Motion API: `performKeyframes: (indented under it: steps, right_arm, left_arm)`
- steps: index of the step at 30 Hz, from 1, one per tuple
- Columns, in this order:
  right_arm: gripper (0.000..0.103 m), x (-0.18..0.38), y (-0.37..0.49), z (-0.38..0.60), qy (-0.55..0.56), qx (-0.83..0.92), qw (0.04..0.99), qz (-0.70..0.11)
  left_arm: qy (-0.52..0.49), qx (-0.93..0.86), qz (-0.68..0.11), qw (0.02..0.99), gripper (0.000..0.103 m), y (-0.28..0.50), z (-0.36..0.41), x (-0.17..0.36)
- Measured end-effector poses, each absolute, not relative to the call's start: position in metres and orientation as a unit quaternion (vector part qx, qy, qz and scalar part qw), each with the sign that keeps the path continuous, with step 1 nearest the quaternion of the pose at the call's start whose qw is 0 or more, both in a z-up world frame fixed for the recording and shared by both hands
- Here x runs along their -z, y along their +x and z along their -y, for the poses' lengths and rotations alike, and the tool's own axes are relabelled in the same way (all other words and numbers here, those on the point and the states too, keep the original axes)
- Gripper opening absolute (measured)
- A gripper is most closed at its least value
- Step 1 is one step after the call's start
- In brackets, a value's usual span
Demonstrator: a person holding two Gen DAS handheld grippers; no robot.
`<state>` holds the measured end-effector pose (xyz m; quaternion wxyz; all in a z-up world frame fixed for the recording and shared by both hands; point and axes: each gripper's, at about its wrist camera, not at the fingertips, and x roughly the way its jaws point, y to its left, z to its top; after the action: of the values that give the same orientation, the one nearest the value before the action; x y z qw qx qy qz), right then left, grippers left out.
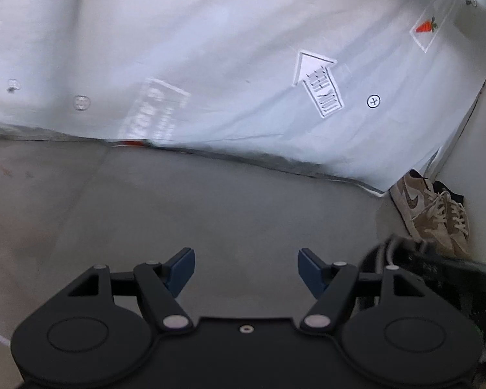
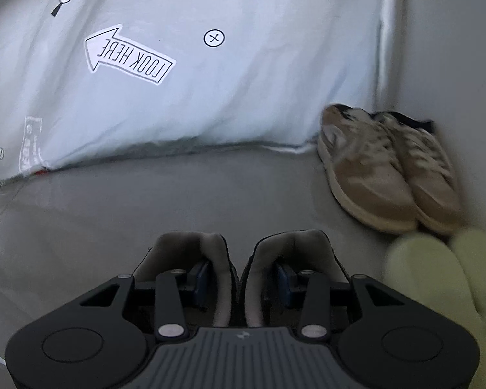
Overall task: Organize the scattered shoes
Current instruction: 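Carry the black sneakers toward the tan sneakers in the corner, then lower the black sneakers beside the tan pair and open the right tool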
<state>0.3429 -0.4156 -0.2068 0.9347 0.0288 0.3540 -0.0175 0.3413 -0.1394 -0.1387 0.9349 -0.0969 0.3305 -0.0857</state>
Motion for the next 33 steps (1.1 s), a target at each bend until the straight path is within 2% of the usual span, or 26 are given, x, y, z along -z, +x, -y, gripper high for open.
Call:
performKeyframes:
  steps: [7,17,25,26,28,29,30,33]
  right_arm:
    - [0.043,0.210,0.446,0.435,0.040,0.004,0.936,-0.349]
    - [0.043,0.216,0.563,0.464,0.027,-0.008,0.942,-0.335]
    - [0.050,0.214,0.581,0.472,0.021,-0.020,0.942,-0.335]
    - [0.052,0.211,0.582,0.474,0.023,-0.017,0.939,-0.343]
    - [0.063,0.205,0.584,0.480,0.038,-0.019,0.933,-0.357]
    - [0.075,0.201,0.585,0.484,0.049,-0.021,0.929,-0.367]
    - [0.079,0.197,0.586,0.489,0.061,-0.023,0.925,-0.375]
    - [0.080,0.178,0.583,0.508,0.119,-0.027,0.915,-0.385]
  left_arm:
    - [-0.102,0.101,-0.356,0.923,0.071,0.382,0.154,0.167]
    - [-0.099,0.077,-0.395,0.910,0.071,0.393,0.150,0.197]
    - [-0.098,0.090,-0.390,0.911,0.071,0.400,0.159,0.195]
    - [-0.098,0.093,-0.388,0.912,0.071,0.401,0.161,0.194]
    - [-0.097,0.096,-0.385,0.913,0.071,0.400,0.162,0.192]
    - [-0.097,0.098,-0.384,0.913,0.071,0.399,0.163,0.190]
    - [-0.097,0.098,-0.383,0.913,0.071,0.398,0.163,0.190]
    - [-0.098,0.098,-0.384,0.913,0.071,0.395,0.163,0.190]
